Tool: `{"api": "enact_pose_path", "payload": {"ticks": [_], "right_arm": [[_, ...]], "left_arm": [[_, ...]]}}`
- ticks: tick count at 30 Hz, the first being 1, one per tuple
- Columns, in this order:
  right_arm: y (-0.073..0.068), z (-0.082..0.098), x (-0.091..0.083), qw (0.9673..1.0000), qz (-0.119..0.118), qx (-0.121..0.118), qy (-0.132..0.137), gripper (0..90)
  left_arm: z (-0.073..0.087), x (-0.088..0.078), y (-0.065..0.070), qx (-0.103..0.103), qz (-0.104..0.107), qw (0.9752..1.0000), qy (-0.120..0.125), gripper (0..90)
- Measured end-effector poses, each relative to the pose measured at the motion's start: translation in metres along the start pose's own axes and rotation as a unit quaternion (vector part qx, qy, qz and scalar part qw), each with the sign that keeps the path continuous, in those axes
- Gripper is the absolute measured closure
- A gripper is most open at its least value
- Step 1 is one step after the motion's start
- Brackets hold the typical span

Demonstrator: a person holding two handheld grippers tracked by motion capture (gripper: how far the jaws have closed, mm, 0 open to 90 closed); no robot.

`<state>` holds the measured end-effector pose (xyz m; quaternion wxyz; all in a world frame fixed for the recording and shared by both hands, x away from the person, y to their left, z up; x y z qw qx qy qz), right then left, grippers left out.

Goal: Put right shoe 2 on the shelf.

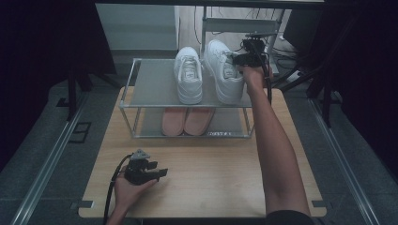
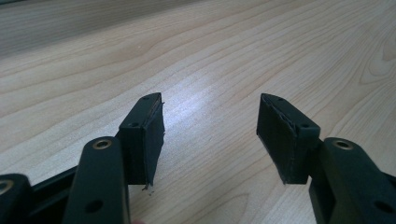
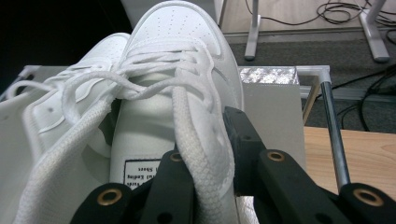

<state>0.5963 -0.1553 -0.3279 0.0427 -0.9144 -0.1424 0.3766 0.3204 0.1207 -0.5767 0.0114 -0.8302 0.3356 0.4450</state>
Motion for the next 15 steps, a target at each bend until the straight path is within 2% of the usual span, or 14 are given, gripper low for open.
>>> {"api": "enact_pose_path", "payload": {"ticks": [5,10,13,15], "right_arm": [[-0.002,-0.001,0.015,0.9999,0.006,0.007,-0.009,81.2],[-0.006,0.005,0.032,0.9996,0.016,-0.001,-0.024,79.9],[-0.007,0.006,0.038,0.9996,0.011,0.0,-0.025,75.7],[-0.01,0.006,0.038,0.9997,-0.001,-0.003,-0.026,70.8]], "left_arm": [[0.001,0.001,-0.001,-0.002,0.0,1.0,-0.002,41.7],[0.001,0.003,0.0,0.0,0.0,1.0,-0.004,41.8],[0.001,0.002,-0.002,0.001,-0.001,1.0,-0.002,41.8],[0.001,0.002,-0.002,0.001,-0.001,1.0,-0.002,41.8]]}}
Point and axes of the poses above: each handheld gripper's, and its own axes: x roughly forward along the jaws, z roughly out of its underside, y roughly to its right, the point moved 9 cm from there along x, roughly forward along the jaws, and after that the axes turned 6 degrees about -y, right-handed, at the moved point
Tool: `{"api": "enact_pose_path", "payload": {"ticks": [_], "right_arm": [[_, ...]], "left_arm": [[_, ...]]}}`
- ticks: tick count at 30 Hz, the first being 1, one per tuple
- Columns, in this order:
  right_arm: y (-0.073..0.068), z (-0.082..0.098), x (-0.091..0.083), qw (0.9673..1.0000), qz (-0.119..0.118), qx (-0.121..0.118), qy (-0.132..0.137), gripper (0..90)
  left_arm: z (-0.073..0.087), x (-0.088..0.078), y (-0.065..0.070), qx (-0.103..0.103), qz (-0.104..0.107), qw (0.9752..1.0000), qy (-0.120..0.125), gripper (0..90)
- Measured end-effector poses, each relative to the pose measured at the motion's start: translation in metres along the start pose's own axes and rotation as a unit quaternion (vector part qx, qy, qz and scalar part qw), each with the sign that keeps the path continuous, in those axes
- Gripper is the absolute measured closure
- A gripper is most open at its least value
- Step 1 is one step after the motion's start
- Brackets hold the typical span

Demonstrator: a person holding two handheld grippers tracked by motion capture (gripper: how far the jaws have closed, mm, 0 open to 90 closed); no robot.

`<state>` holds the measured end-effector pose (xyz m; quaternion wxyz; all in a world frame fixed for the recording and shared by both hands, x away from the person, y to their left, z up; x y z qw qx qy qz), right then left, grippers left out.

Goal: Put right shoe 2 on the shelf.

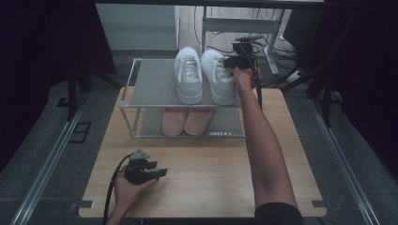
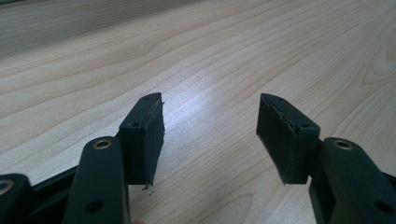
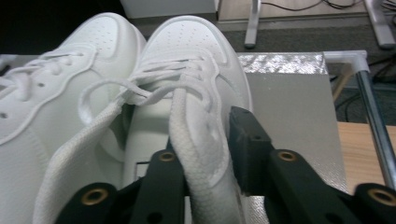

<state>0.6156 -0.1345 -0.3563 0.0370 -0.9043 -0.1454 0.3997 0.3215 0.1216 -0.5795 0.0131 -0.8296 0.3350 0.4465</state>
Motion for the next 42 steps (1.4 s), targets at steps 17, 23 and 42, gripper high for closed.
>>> {"api": "enact_pose_path", "payload": {"ticks": [17,23,42], "right_arm": [[0.001,0.008,-0.065,0.992,-0.071,-0.062,0.084,64.7],[0.012,0.028,-0.088,0.9895,-0.064,-0.1,0.082,75.5],[0.033,0.088,-0.066,0.9862,-0.065,-0.15,0.027,89.8]], "left_arm": [[0.0,0.001,0.006,0.006,-0.001,1.0,-0.001,41.9],[-0.001,-0.001,0.008,0.013,-0.002,0.9999,0.001,41.8],[0.0,-0.001,0.007,0.012,-0.004,0.9999,0.0,41.7]]}}
Point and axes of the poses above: each handheld gripper's, and its own axes: x roughly forward along the jaws, z roughly out of its underside, y roughly to its right, the point moved 9 cm from there along x, roughly forward along the jaws, and after that the axes turned 6 degrees about -y, right-handed, at the moved point
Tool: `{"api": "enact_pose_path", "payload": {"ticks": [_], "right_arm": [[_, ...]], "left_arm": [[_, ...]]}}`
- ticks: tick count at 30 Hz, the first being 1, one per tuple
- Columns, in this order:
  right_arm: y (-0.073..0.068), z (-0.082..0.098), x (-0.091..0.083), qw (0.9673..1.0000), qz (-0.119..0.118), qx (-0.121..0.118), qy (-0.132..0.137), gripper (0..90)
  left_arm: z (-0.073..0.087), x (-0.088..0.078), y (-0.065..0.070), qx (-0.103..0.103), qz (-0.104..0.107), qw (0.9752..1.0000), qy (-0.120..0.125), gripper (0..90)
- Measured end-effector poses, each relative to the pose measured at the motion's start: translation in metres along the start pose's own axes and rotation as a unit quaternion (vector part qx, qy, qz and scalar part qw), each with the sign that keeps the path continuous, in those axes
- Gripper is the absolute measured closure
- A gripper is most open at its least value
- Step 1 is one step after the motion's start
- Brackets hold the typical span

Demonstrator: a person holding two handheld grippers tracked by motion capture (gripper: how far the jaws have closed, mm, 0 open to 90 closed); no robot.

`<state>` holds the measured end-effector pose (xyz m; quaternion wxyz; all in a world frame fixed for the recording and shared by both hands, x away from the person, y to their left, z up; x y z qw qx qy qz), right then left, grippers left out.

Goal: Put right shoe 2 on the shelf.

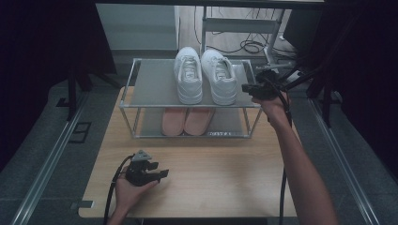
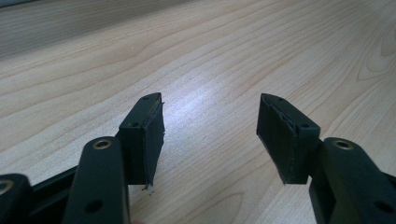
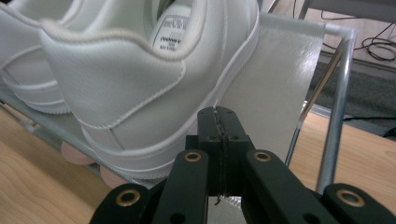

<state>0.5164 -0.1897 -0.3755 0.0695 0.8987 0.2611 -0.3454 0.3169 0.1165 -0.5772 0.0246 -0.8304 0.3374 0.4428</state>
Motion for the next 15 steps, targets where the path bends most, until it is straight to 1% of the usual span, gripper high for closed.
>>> {"api": "enact_pose_path", "payload": {"ticks": [6,11,15], "right_arm": [[-0.003,0.01,0.011,0.9999,-0.006,-0.001,-0.011,89.8],[-0.007,0.013,0.018,0.9998,-0.007,-0.004,-0.016,89.8],[-0.01,0.014,0.018,0.9998,0.006,-0.014,-0.015,89.9]], "left_arm": [[0.001,0.001,0.0,0.001,0.0,1.0,-0.003,41.7],[0.001,0.001,0.001,0.002,0.0,1.0,-0.004,41.7],[0.0,0.0,0.001,0.001,0.0,1.0,-0.002,41.7]]}}
Point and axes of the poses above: each handheld gripper's, and its own axes: x roughly forward along the jaws, z roughly out of its underside, y roughly to its right, the point moved 9 cm from there along x, roughly forward along the jaws, and after that the axes turned 6 degrees about -y, right-handed, at the moved point
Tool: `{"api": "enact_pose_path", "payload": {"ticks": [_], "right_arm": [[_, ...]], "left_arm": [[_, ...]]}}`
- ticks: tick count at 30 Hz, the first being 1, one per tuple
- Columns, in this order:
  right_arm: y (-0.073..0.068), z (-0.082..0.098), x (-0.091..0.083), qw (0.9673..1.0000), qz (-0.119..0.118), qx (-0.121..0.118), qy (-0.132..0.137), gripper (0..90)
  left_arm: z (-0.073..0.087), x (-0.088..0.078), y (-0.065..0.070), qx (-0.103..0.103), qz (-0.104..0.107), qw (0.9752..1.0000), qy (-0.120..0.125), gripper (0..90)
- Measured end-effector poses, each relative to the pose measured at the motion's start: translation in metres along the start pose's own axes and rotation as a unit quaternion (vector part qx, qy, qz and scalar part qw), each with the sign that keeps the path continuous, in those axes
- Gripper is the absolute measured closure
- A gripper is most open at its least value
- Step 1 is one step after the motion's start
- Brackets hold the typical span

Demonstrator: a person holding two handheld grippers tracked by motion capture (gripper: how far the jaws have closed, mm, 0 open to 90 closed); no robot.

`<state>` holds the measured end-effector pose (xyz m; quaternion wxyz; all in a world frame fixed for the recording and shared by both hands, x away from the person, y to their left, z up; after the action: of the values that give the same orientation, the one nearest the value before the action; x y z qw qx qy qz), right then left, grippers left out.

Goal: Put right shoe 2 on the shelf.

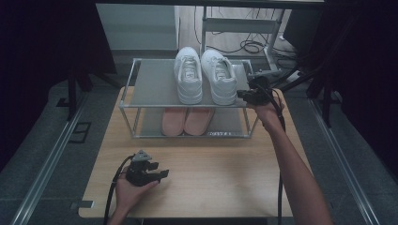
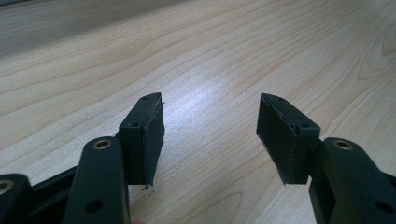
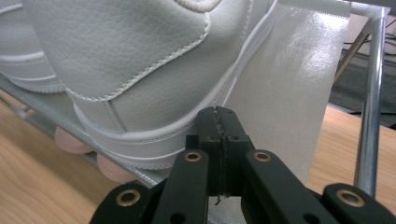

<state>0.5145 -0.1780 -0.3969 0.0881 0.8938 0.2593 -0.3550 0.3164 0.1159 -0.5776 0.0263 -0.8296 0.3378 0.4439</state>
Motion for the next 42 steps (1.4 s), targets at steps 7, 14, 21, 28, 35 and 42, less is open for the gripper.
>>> {"api": "enact_pose_path", "payload": {"ticks": [7,14,21,28,35,42], "right_arm": [[-0.004,-0.001,-0.002,0.9999,0.01,-0.002,0.003,90.0],[-0.012,-0.003,-0.002,1.0,0.004,-0.002,0.006,90.0],[-0.028,-0.006,-0.001,0.9998,-0.007,-0.017,0.008,90.0],[-0.043,-0.01,0.0,0.9996,-0.012,-0.024,0.012,90.0],[-0.044,-0.011,0.001,0.9997,-0.008,-0.017,0.013,90.0],[-0.049,-0.012,0.003,0.9996,-0.013,-0.021,0.016,90.0]], "left_arm": [[0.001,0.002,0.001,0.001,0.001,1.0,-0.004,41.7],[0.0,0.001,0.001,-0.001,0.001,1.0,0.0,41.7],[0.0,0.001,0.001,-0.001,0.001,1.0,0.0,41.7],[0.0,0.001,0.001,0.0,0.0,1.0,-0.001,41.7],[0.0,0.002,0.001,0.0,0.0,1.0,-0.002,41.7],[0.0,0.0,0.002,-0.007,0.001,1.0,0.001,41.7]]}}
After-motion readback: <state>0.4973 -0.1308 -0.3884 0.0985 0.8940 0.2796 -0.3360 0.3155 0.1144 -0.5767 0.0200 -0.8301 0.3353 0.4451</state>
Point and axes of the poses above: each handheld gripper's, and its own axes: x roughly forward along the jaws, z roughly out of its underside, y roughly to its right, the point moved 9 cm from there along x, roughly forward along the jaws, and after that the axes turned 6 degrees about -y, right-handed, at the moved point
